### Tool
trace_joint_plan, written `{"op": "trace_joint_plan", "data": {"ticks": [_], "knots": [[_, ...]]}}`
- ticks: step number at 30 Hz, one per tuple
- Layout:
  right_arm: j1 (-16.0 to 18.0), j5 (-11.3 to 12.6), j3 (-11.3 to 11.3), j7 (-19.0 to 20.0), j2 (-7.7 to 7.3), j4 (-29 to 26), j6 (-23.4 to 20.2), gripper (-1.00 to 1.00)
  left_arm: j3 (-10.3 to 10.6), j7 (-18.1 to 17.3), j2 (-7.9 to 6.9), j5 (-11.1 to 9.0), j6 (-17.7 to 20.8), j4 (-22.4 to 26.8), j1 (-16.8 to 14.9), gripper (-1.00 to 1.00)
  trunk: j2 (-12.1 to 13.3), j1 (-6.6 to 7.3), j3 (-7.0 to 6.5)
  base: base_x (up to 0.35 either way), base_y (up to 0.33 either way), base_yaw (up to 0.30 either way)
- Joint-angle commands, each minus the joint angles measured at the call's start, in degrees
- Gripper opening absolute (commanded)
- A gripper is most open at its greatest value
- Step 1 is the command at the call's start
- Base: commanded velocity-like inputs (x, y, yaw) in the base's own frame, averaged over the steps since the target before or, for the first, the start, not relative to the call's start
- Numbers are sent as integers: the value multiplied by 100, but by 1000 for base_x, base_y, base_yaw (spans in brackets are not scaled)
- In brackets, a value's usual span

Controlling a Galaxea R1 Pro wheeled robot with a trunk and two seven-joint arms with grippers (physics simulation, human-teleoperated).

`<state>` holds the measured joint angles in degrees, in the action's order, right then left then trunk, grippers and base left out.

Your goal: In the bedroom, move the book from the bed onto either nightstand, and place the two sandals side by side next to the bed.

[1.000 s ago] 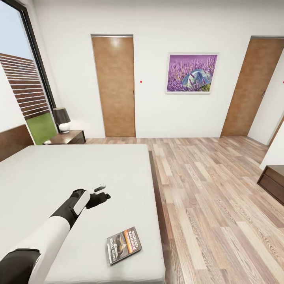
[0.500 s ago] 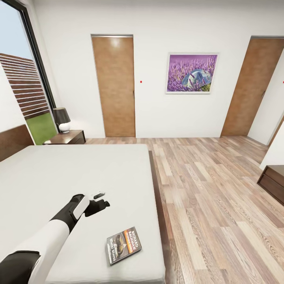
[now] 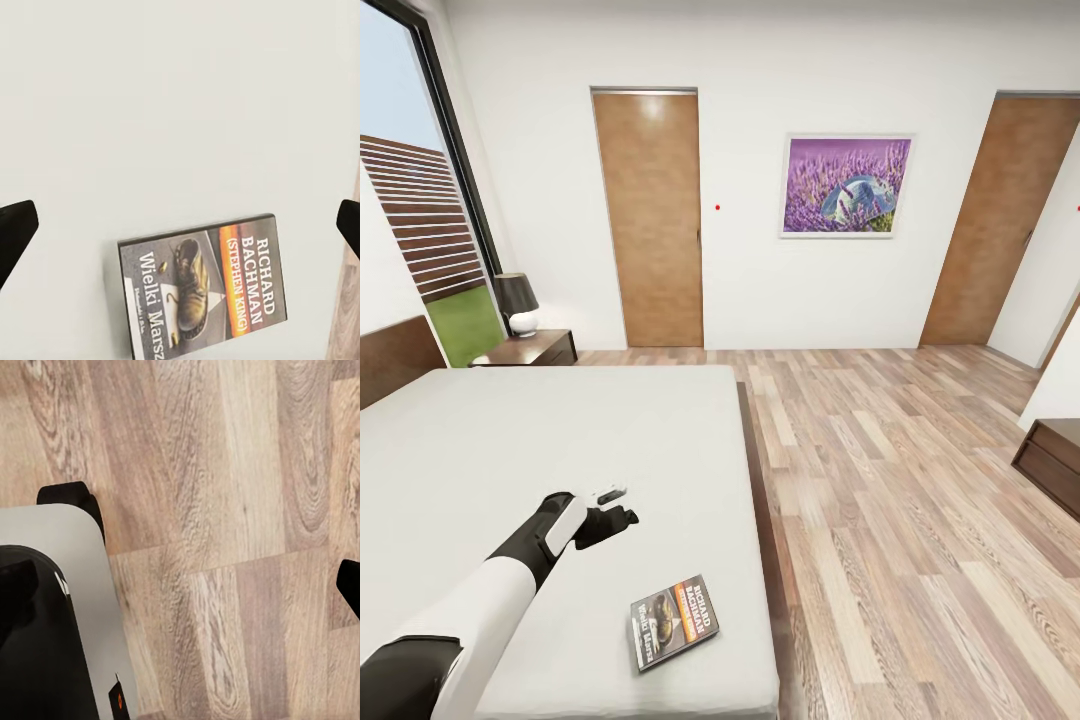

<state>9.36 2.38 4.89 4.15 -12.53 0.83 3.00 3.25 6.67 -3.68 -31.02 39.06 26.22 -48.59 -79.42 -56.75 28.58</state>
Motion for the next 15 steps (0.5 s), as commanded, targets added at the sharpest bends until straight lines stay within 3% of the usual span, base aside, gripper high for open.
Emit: {"op": "trace_joint_plan", "data": {"ticks": [1,8,15], "knots": [[4,26,44,31,-2,9,25,100,34,49,-5,-60,18,11,-2,100,-3,0,6,0,0,0],[4,26,46,32,-4,5,25,100,33,48,-6,-61,21,11,-2,100,-3,0,6,0,0,0],[-1,32,73,23,38,-182,17,100,232,61,-24,-17,-18,236,225,100,-3,0,6,0,0,0]]}}
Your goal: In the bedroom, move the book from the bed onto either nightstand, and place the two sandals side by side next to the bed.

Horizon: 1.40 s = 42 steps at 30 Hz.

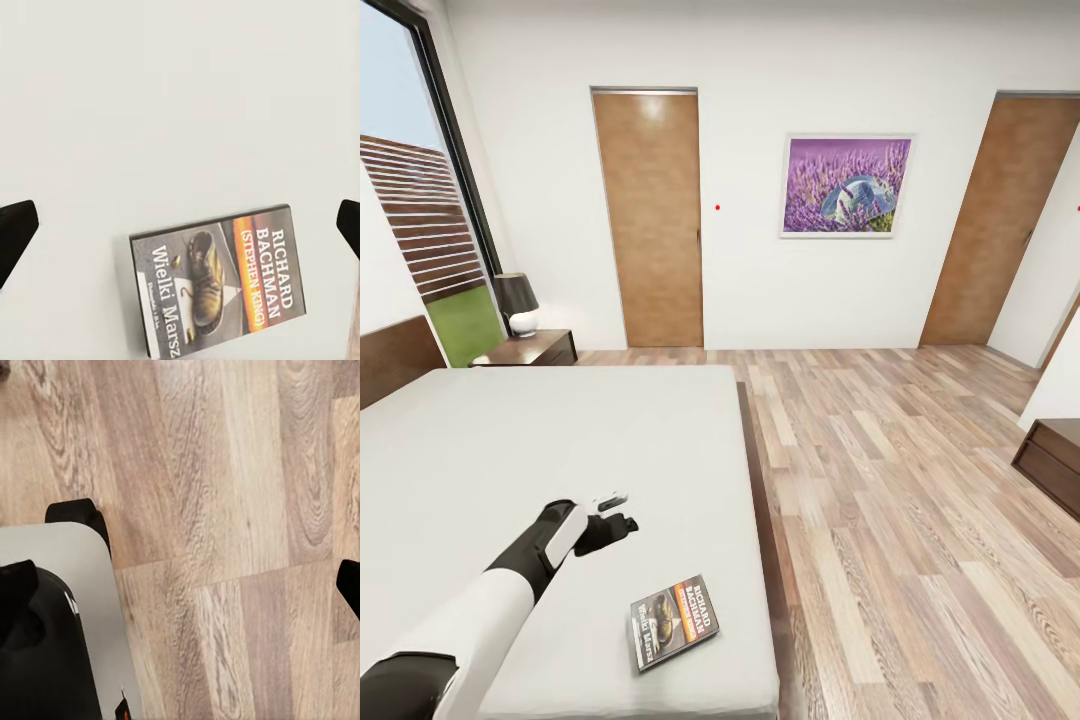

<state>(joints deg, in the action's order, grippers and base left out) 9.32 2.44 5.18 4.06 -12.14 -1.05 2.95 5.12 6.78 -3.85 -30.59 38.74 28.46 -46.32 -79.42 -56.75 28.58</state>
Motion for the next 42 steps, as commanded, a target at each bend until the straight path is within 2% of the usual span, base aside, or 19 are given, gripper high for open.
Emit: {"op": "trace_joint_plan", "data": {"ticks": [1,10,11,16,24,34,42], "knots": [[3,25,46,33,3,-26,20,100,77,52,-8,-51,-4,44,31,100,-3,0,6,0,0,0],[3,21,56,27,9,-104,14,100,367,63,-3,-13,-210,232,322,100,-3,0,6,0,0,0],[4,21,57,26,7,-108,14,100,1647,62,-3,-10,-231,235,340,100,-3,0,6,0,0,0],[4,20,60,25,3,-118,13,100,1859,48,-2,-3,-324,259,350,100,-3,0,6,0,0,0],[6,20,61,-3,3,-189,9,100,1990,40,-2,15,-407,275,345,100,-3,0,6,0,0,0],[5,18,62,-32,3,-279,4,100,2079,11,-2,514,-693,277,336,100,-3,0,6,0,0,0],[7,13,62,-36,3,-295,4,100,2100,8,14,629,-748,275,334,100,-3,0,6,0,0,0]]}}
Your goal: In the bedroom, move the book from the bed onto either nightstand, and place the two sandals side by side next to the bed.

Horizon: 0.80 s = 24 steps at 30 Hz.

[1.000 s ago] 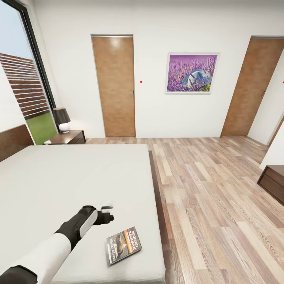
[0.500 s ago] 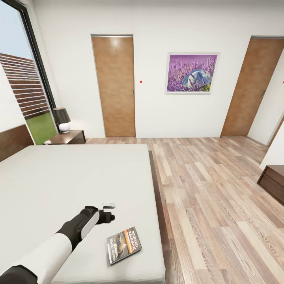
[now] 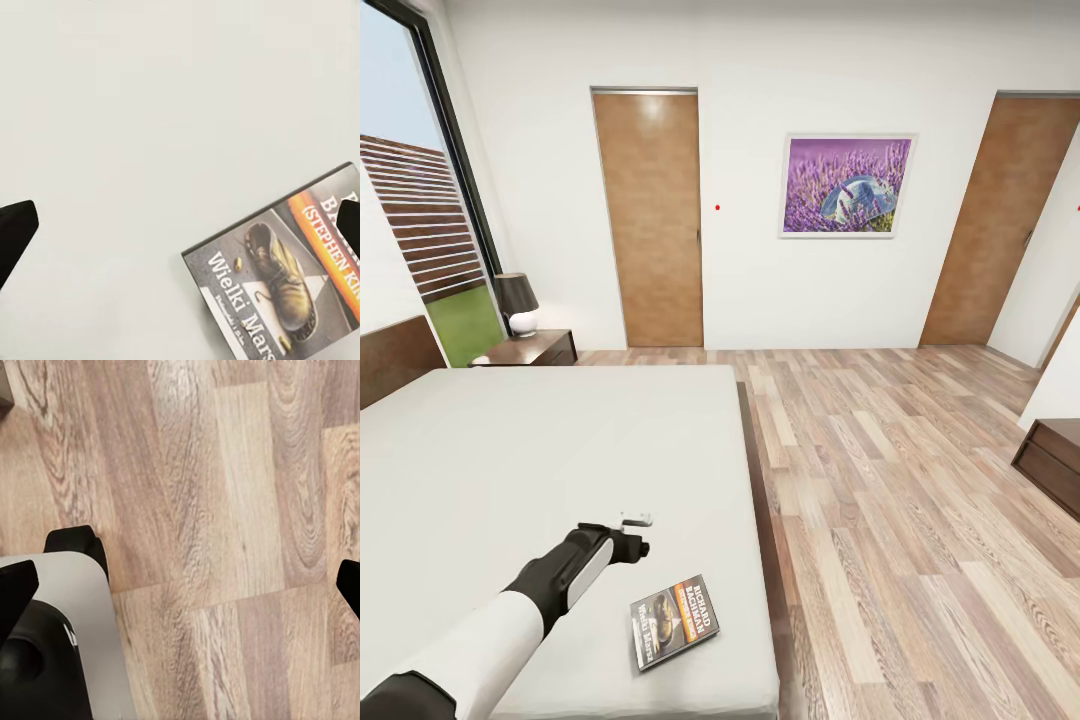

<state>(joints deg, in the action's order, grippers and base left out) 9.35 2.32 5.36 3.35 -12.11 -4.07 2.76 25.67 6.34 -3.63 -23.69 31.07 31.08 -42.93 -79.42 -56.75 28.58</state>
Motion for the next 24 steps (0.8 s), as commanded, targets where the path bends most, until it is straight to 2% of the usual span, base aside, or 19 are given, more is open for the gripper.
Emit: {"op": "trace_joint_plan", "data": {"ticks": [1,12,24], "knots": [[2,24,44,34,-3,6,23,100,47,52,-6,-55,15,12,-5,100,-3,0,6,0,0,0],[0,24,50,95,-13,3,28,100,57,46,-3,-34,-47,18,-5,100,-3,0,6,6,-8,0],[1,21,39,120,-4,2,31,100,57,35,-6,-31,-93,27,-5,100,-3,0,6,113,-131,-38]]}}
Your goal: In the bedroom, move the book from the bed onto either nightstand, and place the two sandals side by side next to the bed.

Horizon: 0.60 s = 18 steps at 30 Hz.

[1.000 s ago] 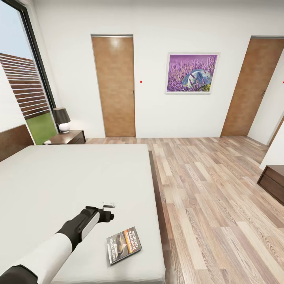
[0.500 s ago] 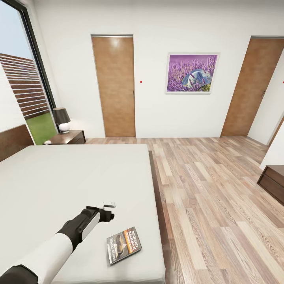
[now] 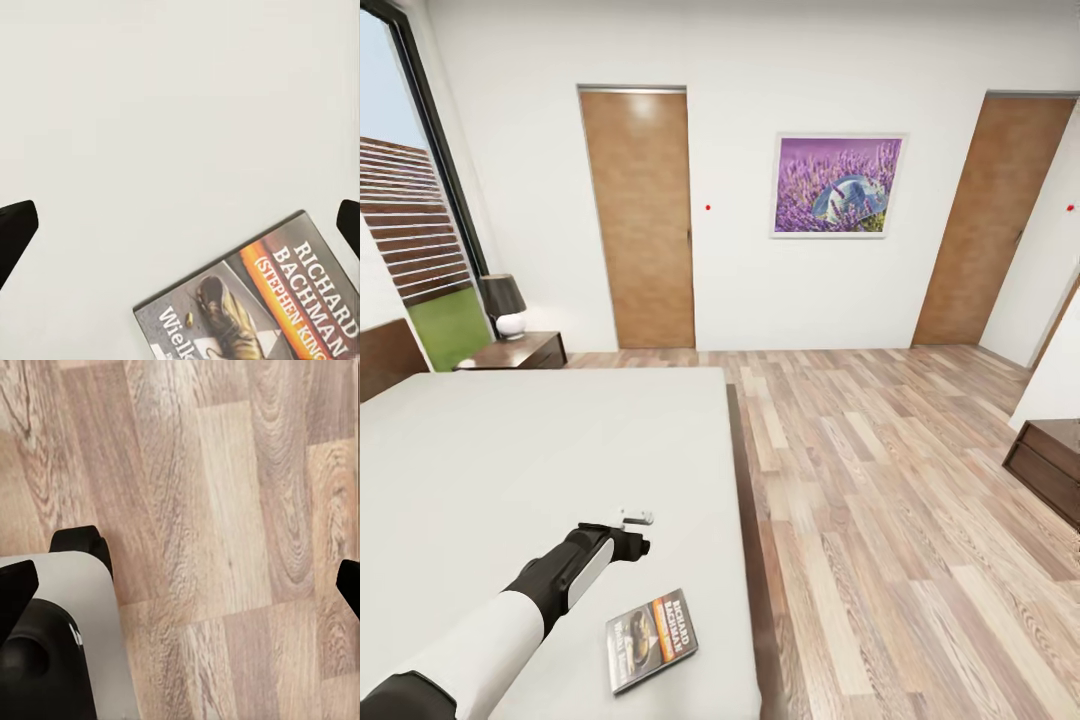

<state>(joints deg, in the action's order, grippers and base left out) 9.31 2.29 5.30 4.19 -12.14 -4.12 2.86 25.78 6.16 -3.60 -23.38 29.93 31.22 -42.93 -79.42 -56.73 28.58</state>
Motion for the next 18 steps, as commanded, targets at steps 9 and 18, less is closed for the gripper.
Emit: {"op": "trace_joint_plan", "data": {"ticks": [9,18], "knots": [[7,12,35,38,1,7,22,100,41,45,-3,-61,17,16,-4,100,-3,-1,6,118,-82,-21],[3,9,33,32,1,7,22,100,41,44,-1,-61,21,15,-1,100,-3,-1,6,64,-158,-4]]}}
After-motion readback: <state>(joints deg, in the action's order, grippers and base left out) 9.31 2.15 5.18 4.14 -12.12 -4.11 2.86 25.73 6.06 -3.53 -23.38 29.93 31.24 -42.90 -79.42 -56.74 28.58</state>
